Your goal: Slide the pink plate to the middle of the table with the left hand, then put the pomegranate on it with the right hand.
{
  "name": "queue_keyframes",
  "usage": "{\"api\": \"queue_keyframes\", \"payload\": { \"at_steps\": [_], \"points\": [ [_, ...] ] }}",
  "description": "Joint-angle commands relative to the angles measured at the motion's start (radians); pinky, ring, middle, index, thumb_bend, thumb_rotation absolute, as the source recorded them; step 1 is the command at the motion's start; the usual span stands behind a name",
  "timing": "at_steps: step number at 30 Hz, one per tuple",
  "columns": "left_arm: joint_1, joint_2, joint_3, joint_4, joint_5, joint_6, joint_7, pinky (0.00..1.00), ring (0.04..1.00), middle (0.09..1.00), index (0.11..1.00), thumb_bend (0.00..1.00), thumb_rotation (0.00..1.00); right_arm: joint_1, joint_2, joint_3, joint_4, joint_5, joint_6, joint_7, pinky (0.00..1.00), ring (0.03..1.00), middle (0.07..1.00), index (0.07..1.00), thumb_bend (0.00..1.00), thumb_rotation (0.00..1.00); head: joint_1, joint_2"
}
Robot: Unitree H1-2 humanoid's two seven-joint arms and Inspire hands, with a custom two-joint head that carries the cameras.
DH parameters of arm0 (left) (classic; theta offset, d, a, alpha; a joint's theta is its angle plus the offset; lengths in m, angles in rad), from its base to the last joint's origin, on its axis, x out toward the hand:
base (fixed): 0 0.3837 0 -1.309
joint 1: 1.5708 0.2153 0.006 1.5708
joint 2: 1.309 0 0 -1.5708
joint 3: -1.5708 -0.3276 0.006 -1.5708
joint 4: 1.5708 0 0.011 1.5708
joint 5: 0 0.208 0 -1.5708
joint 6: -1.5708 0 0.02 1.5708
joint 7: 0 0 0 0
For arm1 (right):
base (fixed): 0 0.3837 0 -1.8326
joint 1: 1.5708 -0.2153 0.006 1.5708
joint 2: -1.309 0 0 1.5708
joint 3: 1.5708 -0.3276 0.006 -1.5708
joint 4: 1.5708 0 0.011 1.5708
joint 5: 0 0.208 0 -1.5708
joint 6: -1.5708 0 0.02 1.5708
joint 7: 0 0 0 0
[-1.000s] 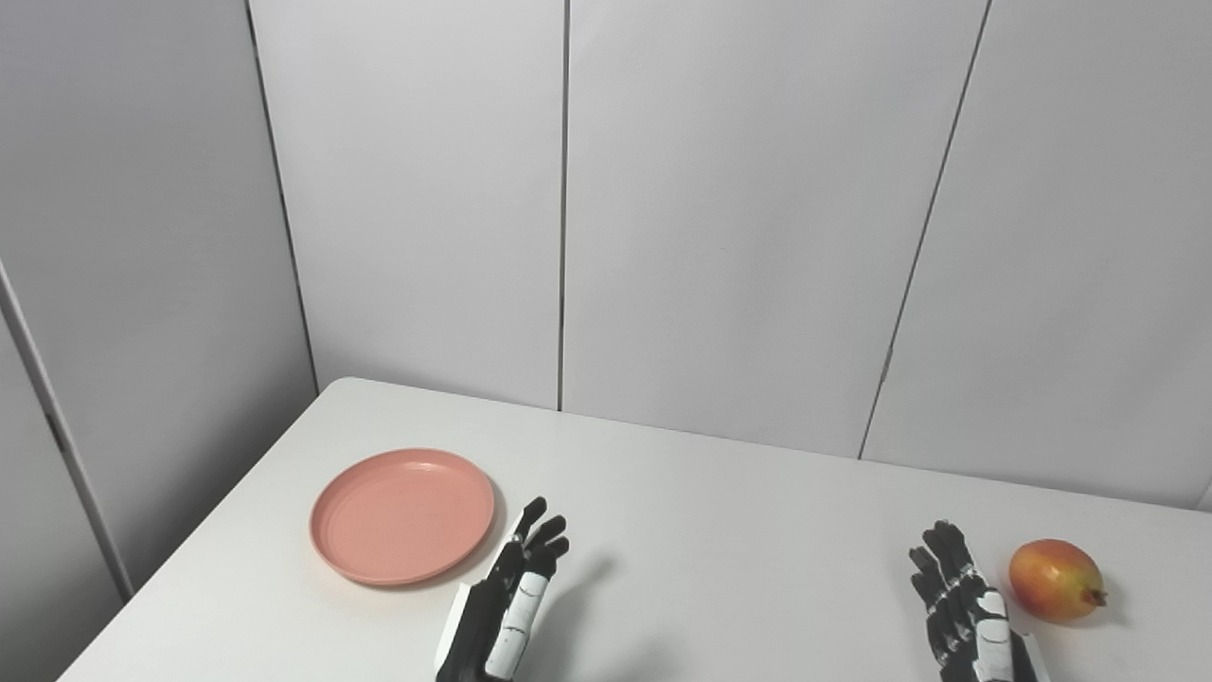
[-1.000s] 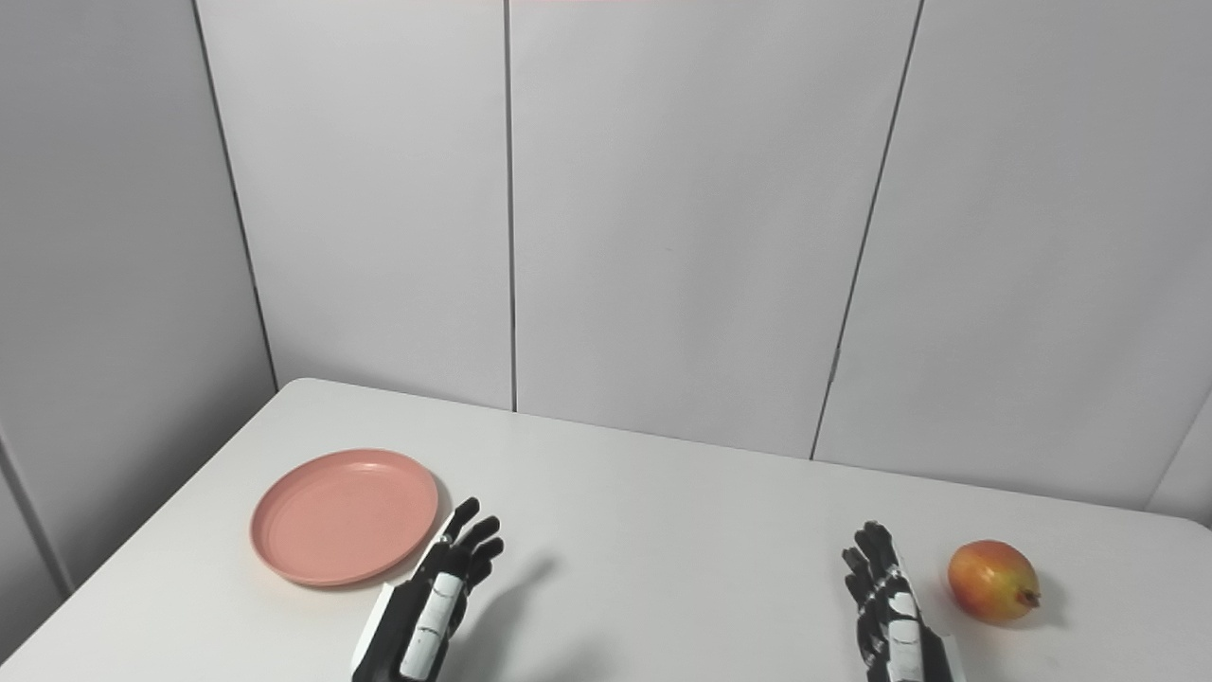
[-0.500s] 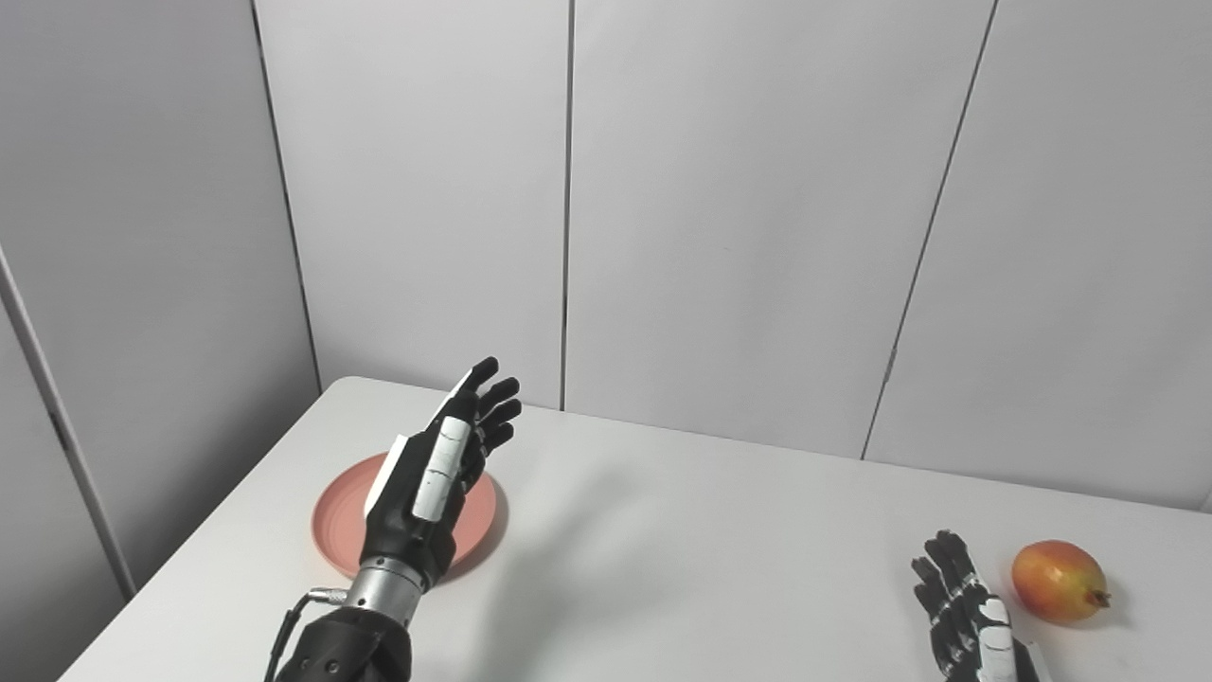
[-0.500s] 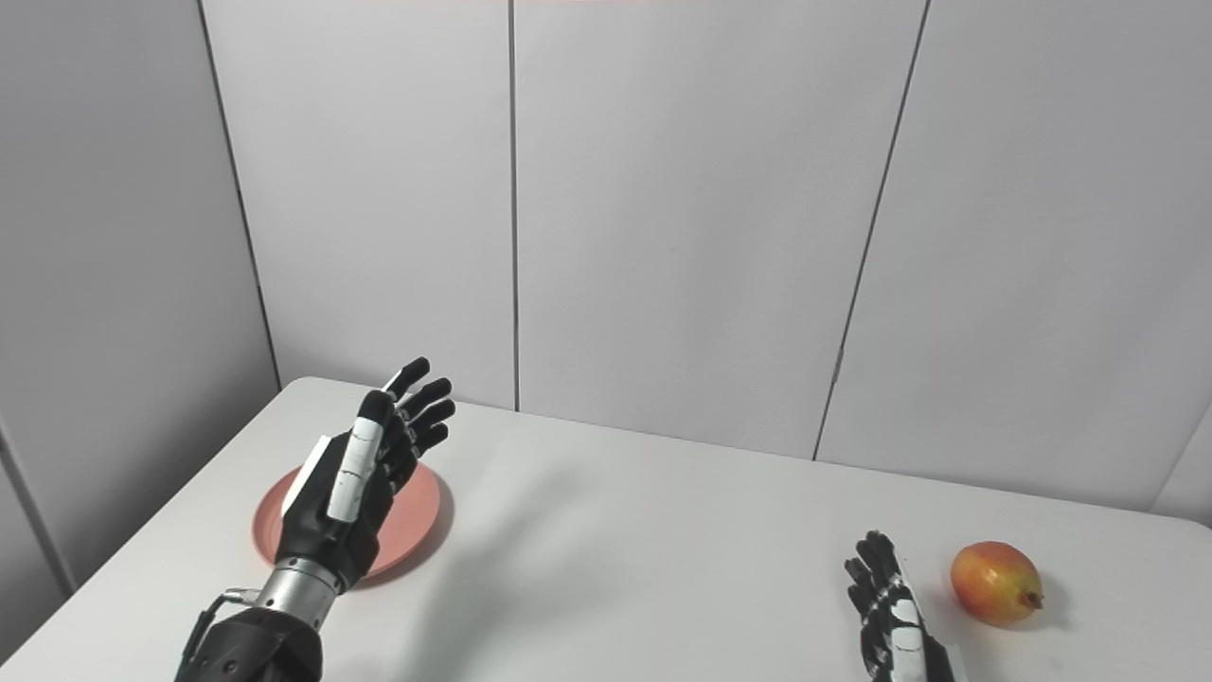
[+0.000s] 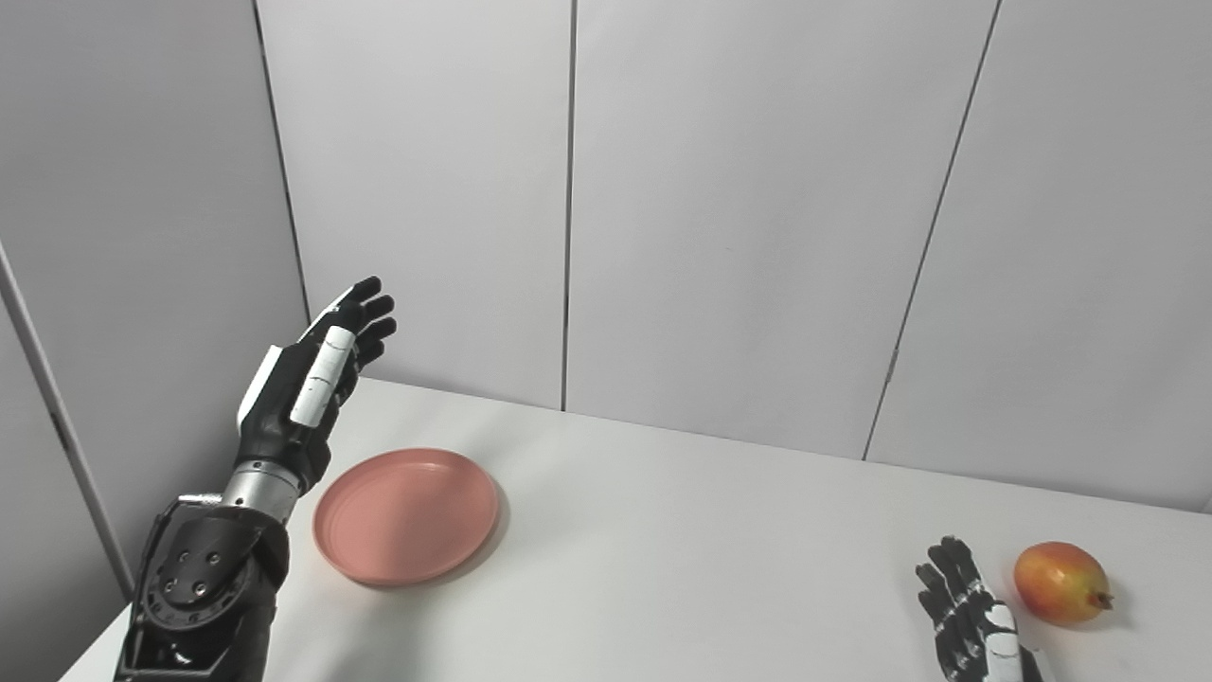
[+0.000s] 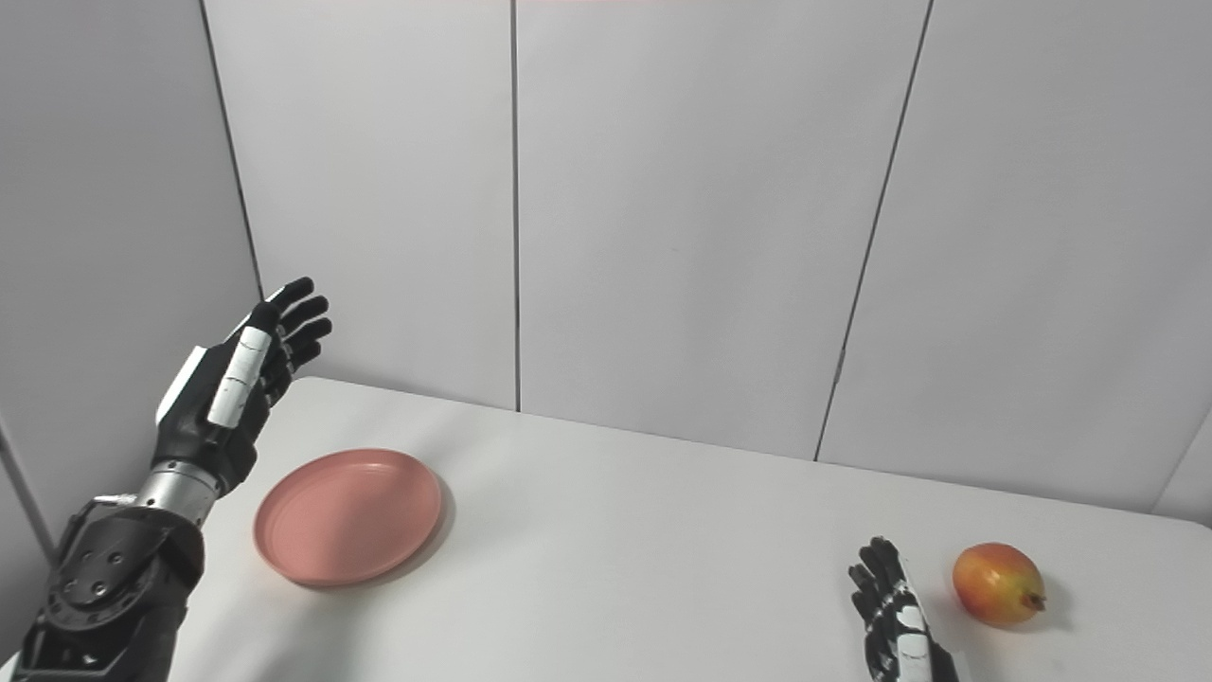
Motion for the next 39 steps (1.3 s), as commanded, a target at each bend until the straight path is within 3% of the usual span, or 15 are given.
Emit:
{"api": "queue_keyframes", "payload": {
  "at_steps": [1,7,15,18,31,39],
  "points": [
    [-0.068,0.037,0.027,0.038,0.002,-0.092,0.002,0.92,0.875,0.89,0.865,0.98,0.82,0.072,-0.012,-0.01,0.057,0.005,0.022,0.008,1.0,0.962,0.958,0.945,0.73,0.98,0.0,0.001],
    [-0.101,0.055,0.058,0.189,-0.014,-0.193,-0.011,0.94,0.881,0.883,0.863,0.99,0.81,0.075,-0.016,-0.006,0.048,0.004,0.032,0.01,1.0,0.965,0.963,0.955,0.73,1.0,-0.002,0.009],
    [-0.129,0.089,0.057,0.424,-0.024,-0.348,-0.065,0.95,0.889,0.887,0.888,0.97,0.82,0.081,-0.017,-0.004,0.029,0.004,0.041,0.009,1.0,0.964,0.961,0.956,0.73,1.0,-0.005,0.022],
    [-0.139,0.079,0.064,0.491,-0.035,-0.378,-0.056,0.93,0.878,0.858,0.865,0.99,0.79,0.085,-0.018,-0.004,0.018,0.006,0.047,0.008,1.0,0.964,0.961,0.957,0.72,1.0,-0.006,0.025],
    [-0.149,0.051,0.051,0.682,-0.041,-0.504,-0.049,0.9,0.863,0.834,0.886,0.96,0.78,0.092,-0.023,-0.006,-0.004,0.004,0.067,0.009,1.0,0.965,0.956,0.956,0.73,1.0,-0.01,0.047],
    [-0.157,0.035,0.052,0.781,-0.053,-0.592,-0.042,0.85,0.82,0.8,0.845,0.98,0.74,0.092,-0.023,-0.007,-0.014,0.008,0.079,0.008,1.0,0.956,0.948,0.952,0.73,1.0,-0.013,0.049]
  ]
}}
